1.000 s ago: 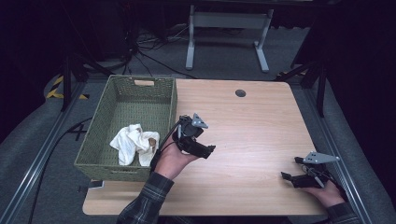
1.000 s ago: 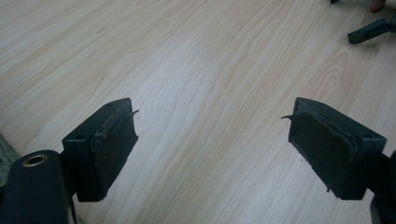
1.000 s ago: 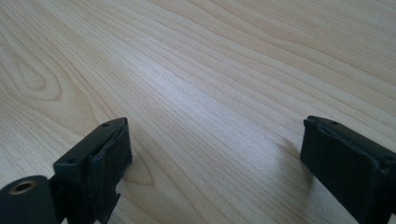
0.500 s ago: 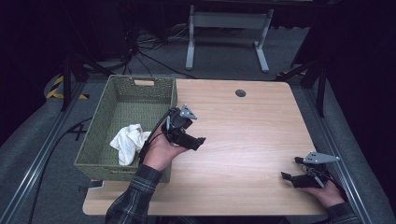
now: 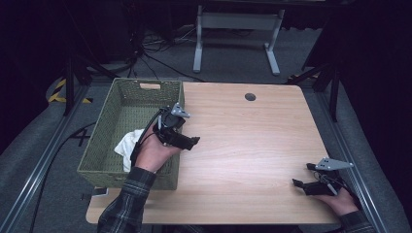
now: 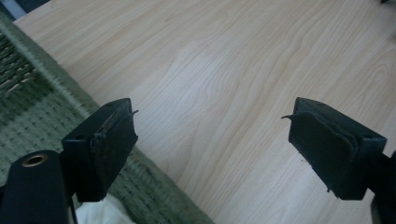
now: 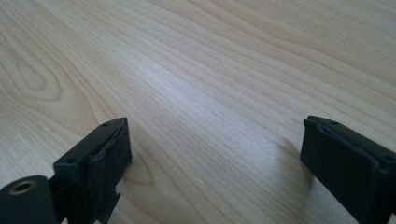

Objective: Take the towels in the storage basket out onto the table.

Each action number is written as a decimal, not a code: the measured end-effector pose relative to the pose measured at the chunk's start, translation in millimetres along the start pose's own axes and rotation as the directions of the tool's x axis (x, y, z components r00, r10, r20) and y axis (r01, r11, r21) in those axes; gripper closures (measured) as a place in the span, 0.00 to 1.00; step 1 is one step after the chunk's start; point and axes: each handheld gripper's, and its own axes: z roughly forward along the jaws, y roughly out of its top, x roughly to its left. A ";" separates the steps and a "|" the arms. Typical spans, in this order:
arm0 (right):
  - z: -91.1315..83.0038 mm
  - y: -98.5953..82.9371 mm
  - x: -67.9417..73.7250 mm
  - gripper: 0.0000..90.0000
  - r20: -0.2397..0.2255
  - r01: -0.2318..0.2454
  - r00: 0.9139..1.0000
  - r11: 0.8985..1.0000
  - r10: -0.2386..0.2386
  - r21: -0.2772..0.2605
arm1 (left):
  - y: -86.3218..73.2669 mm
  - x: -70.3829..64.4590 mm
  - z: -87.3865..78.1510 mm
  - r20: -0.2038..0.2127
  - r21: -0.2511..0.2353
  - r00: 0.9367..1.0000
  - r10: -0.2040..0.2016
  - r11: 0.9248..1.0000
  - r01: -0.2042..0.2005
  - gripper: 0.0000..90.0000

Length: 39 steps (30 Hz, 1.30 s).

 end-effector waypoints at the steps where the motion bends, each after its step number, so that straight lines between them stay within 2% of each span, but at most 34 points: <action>1: 0.0 0.0 0.0 0.10 0.000 0.001 1.000 1.000 -0.001 -0.001 | -0.9 4.5 -3.6 -0.009 0.001 1.000 -0.007 1.000 0.007 0.17; 3: 0.0 0.0 0.0 0.10 0.000 0.000 1.000 1.000 0.000 0.000 | -1.5 7.3 -6.0 -0.016 0.001 1.000 -0.010 1.000 0.010 0.17; 5: 0.0 0.0 0.0 0.10 0.000 0.001 1.000 1.000 -0.001 0.000 | -4.4 16.3 -12.4 -0.038 -0.004 0.999 -0.020 1.000 0.020 0.17; 6: 0.0 0.0 -0.1 0.10 0.000 0.001 1.000 1.000 -0.001 -0.001 | -6.1 18.8 -14.2 -0.040 -0.009 0.999 -0.036 0.999 0.036 0.17; 10: 0.0 0.0 0.0 0.10 0.000 0.001 1.000 1.000 -0.001 0.000 | -11.6 27.3 -19.3 -0.062 -0.002 0.997 -0.055 0.998 0.055 0.17; 12: 0.0 0.0 0.0 0.10 0.000 0.001 1.000 1.000 -0.001 0.000 | -18.7 36.9 -23.7 -0.091 0.020 0.994 -0.062 0.998 0.064 0.17; 14: 0.0 0.0 0.0 0.10 0.000 0.000 1.000 1.000 0.000 0.000 | -20.5 38.6 -24.3 -0.098 0.017 0.993 -0.071 0.997 0.073 0.17; 15: 0.0 0.0 0.0 0.10 0.000 0.001 1.000 1.000 -0.001 -0.001 | -26.2 43.9 -27.1 -0.106 0.018 0.990 -0.093 0.995 0.096 0.17; 16: 0.0 0.0 0.0 0.10 0.000 0.000 1.000 1.000 0.000 0.000 | -26.2 43.9 -27.1 -0.106 0.018 0.990 -0.093 0.995 0.096 0.17; 17: 0.0 0.0 0.0 0.10 0.000 0.000 1.000 1.000 0.000 0.000 | -32.0 47.8 -28.3 -0.117 0.021 0.987 -0.109 0.993 0.112 0.17; 21: 0.0 0.0 0.0 0.10 0.000 0.000 1.000 1.000 0.000 0.000 | -42.5 57.4 -29.4 -0.140 0.044 0.983 -0.117 0.991 0.124 0.17; 26: 0.0 -0.1 0.2 0.10 0.001 -0.002 1.000 1.000 0.002 0.000 | -52.3 64.8 -26.5 -0.154 0.056 0.978 -0.137 0.987 0.147 0.16; 29: 0.0 -0.1 0.2 0.10 0.001 -0.001 1.000 1.000 0.001 -0.001 | -58.6 68.6 -22.9 -0.165 0.077 0.978 -0.126 0.987 0.140 0.13; 31: 0.0 -0.1 0.2 0.10 0.001 -0.002 1.000 1.000 0.002 0.000 | -65.7 73.1 -18.1 -0.175 0.109 0.976 -0.127 0.983 0.148 0.11; 35: -0.1 -0.1 0.4 0.10 0.002 -0.003 1.000 1.000 0.003 -0.001 | -73.1 78.0 -11.5 -0.170 0.132 0.975 -0.140 0.978 0.163 0.07; 37: -0.1 -0.2 0.5 0.10 0.003 -0.004 1.000 1.000 0.004 -0.001 | -78.5 79.8 -4.2 -0.164 0.167 0.974 -0.154 0.969 0.181 0.05; 39: -0.2 -0.2 0.5 0.10 0.003 -0.004 1.000 1.000 0.004 0.000 | -80.4 80.6 -1.9 -0.161 0.174 0.975 -0.155 0.968 0.182 0.04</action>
